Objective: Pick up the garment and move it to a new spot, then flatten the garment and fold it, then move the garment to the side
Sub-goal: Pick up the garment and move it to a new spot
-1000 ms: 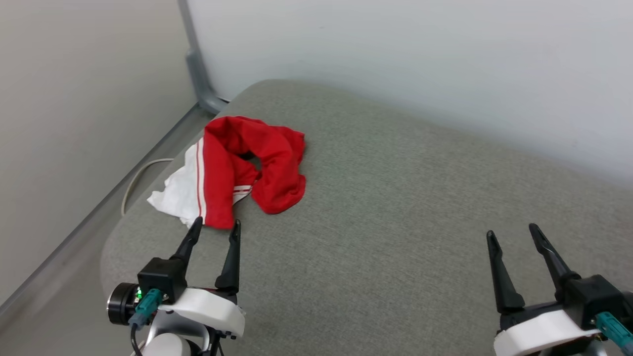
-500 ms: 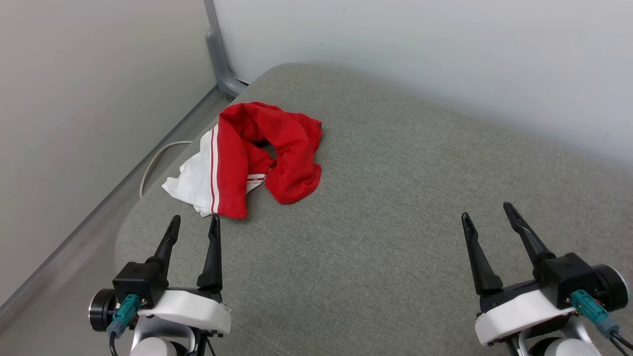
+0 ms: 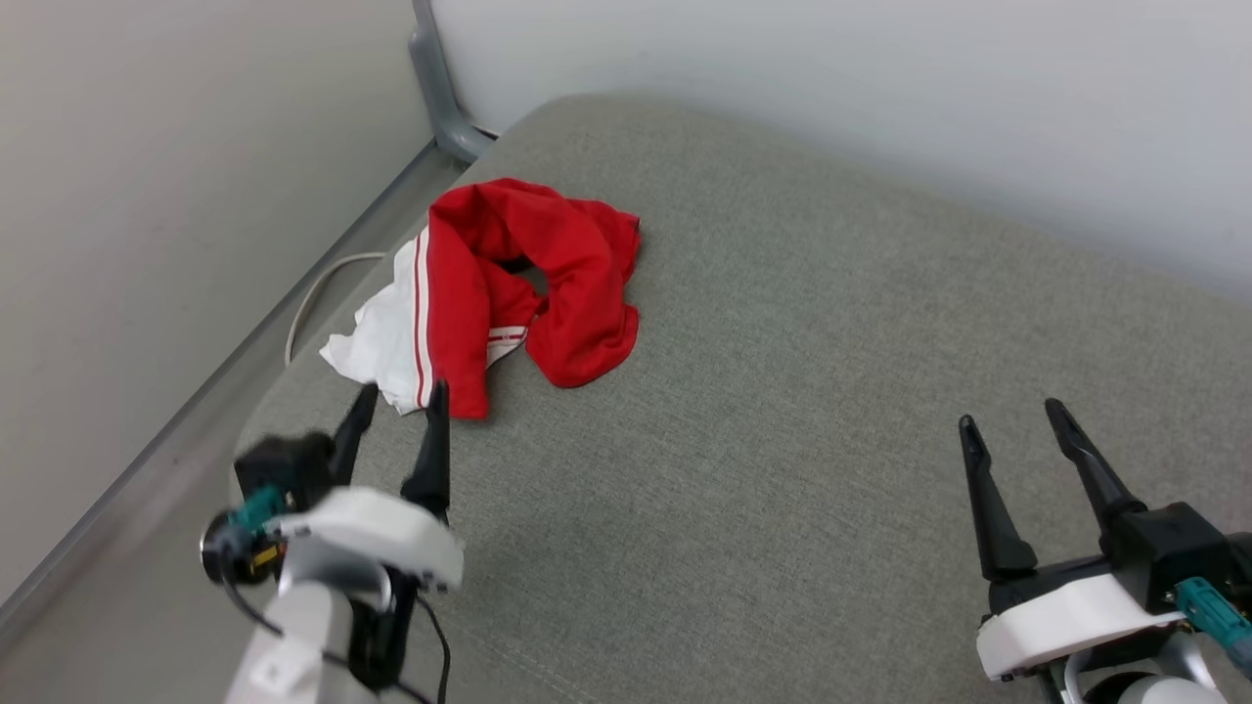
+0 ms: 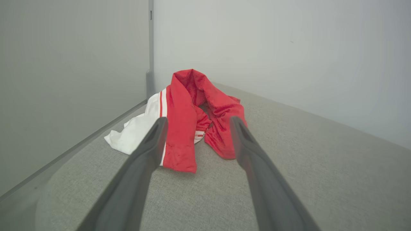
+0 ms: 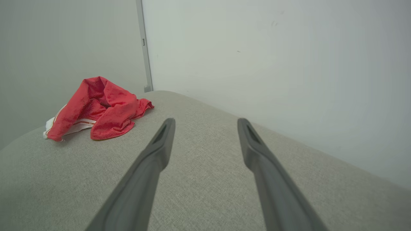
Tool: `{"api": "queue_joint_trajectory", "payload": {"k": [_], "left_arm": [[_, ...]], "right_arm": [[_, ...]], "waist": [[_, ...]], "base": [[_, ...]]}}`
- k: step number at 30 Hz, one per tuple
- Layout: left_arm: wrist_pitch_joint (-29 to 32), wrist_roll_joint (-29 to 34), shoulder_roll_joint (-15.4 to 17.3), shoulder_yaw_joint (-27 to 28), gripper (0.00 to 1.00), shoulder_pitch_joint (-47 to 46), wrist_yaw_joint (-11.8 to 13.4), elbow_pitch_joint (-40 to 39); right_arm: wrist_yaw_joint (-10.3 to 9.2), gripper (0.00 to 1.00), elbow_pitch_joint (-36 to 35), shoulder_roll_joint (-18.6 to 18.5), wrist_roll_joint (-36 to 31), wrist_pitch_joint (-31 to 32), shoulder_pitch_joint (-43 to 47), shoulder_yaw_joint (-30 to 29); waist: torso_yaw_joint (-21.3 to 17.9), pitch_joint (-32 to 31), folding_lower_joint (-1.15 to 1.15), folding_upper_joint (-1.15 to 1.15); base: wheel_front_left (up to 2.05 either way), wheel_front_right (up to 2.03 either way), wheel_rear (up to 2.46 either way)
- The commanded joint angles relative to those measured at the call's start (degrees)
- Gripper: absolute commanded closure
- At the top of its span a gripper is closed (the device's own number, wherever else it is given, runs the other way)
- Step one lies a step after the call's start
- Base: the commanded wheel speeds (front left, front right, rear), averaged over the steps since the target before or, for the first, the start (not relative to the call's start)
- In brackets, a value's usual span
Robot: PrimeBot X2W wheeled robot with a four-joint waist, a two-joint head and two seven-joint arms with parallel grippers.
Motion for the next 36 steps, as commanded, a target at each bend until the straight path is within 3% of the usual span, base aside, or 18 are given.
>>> {"api": "queue_joint_trajectory", "payload": {"k": [1, 10, 17, 25, 31, 36], "left_arm": [[1.16, -1.13, 0.77, -0.13, 0.0, -2.85, -0.42, 1.23], [13.2, -10.29, 5.83, 0.41, 0.0, -19.75, -0.86, 10.89], [25.26, -18.7, 9.94, -5.15, 0.0, -29.53, -0.91, 19.55], [34.51, -25.34, 14.79, -9.87, 0.0, -35.91, -0.92, 28.95], [41.05, -28.05, 16.17, -10.91, 0.0, -37.94, -0.93, 36.21], [45.81, -28.82, 14.5, -12.16, 0.0, -38.03, -0.82, 41.4]], "right_arm": [[-0.06, 0.0, -0.78, 0.08, -0.54, 0.28, 0.71, -0.59], [-0.06, 0.0, -5.25, -0.07, -2.74, 2.22, -1.98, -1.13], [-0.06, 0.0, -7.47, -1.68, -3.0, 3.23, -3.46, -1.44], [-0.06, 0.0, -9.27, -3.31, -2.28, 4.91, -5.8, 0.42], [-0.06, 0.0, -10.02, -3.86, -1.83, 5.73, -7.38, 0.81], [-0.06, 0.0, -10.03, -4.18, -1.3, 5.82, -8.07, 0.57]], "waist": [[0.03, 1.46, 0.0, 0.0], [-4.14, 11.18, 0.0, 0.0], [-5.59, 16.1, 0.0, 0.0], [-8.84, 20.74, 0.0, 0.0], [-11.58, 23.79, 0.0, 0.0], [-12.79, 24.64, 0.0, 0.0]], "base": [[0.0, 0.0, 0.0], [0.0, 0.0, 0.0], [0.0, 0.0, 0.0], [0.0, 0.0, 0.0], [0.0, 0.0, 0.0], [0.0, 0.0, 0.0]]}}
